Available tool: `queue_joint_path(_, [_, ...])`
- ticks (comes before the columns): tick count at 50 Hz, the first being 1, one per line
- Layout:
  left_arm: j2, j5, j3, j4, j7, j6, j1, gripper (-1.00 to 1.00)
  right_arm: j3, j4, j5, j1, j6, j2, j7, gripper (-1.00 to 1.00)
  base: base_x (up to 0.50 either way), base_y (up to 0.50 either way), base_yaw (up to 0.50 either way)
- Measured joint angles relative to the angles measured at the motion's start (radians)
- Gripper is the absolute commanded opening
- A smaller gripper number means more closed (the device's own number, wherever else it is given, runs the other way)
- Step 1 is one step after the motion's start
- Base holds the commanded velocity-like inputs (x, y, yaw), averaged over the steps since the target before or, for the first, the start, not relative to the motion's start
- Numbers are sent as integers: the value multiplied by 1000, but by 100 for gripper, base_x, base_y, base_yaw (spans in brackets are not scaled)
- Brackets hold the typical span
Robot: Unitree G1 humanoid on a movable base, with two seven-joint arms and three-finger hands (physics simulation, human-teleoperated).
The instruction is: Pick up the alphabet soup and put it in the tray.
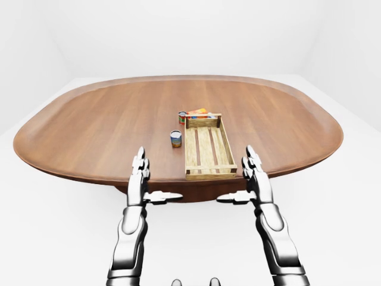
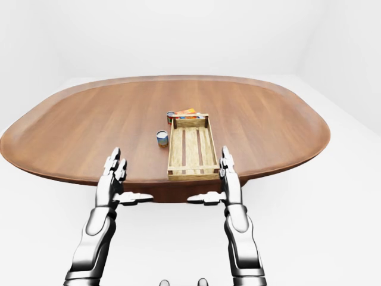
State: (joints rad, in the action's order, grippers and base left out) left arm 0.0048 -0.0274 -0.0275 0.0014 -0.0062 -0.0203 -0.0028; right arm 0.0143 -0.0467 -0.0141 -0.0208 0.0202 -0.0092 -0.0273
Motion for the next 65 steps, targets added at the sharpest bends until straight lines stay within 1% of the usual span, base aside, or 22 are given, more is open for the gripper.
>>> queue_joint_path(4, [3,-31,-17,-19,-1,-10,3,100,8,-45,-7,-19,21,-3,-17,100,0,0,0])
queue_joint_path(7, [6,-50,-26,-55,2,2,8,100,12,-78,-10,-32,38,-4,-26,100,0,0,0])
queue_joint_path(8, [7,-56,-29,-63,2,2,10,100,13,-90,-11,-36,43,-4,-29,100,0,0,0])
queue_joint_path(13, [11,-81,-44,-132,7,38,18,100,19,-151,-18,-60,67,-5,-42,100,0,0,0])
queue_joint_path(15, [13,-92,-52,-161,8,53,21,100,22,-178,-21,-71,67,-5,-46,100,0,0,0])
queue_joint_path(18, [13,-112,-64,-191,8,55,25,100,31,-213,-26,-83,67,-5,-51,100,0,0,0])
queue_joint_path(25, [20,-150,-91,-256,16,92,21,100,64,-291,-41,-110,67,-6,-62,100,0,0,0])
queue_joint_path(29, [24,-171,-106,-282,19,108,18,100,86,-334,-52,-125,67,-5,-71,100,0,0,0])
queue_joint_path(38, [32,-203,-131,-320,24,108,12,100,132,-421,-77,-151,67,3,-86,100,0,0,0])
queue_joint_path(46, [34,-219,-138,-330,27,108,8,100,155,-453,-107,-158,67,8,-98,100,0,0,0])
queue_joint_path(48, [42,-221,-140,-330,27,108,7,100,155,-457,-114,-159,67,15,-101,100,0,-45,0])
queue_joint_path(60, [40,-235,-145,-334,29,108,5,100,168,-456,-141,-158,67,10,-107,100,0,-50,0])
queue_joint_path(65, [37,-238,-144,-337,30,108,4,100,171,-453,-143,-157,67,8,-106,100,0,-7,0])
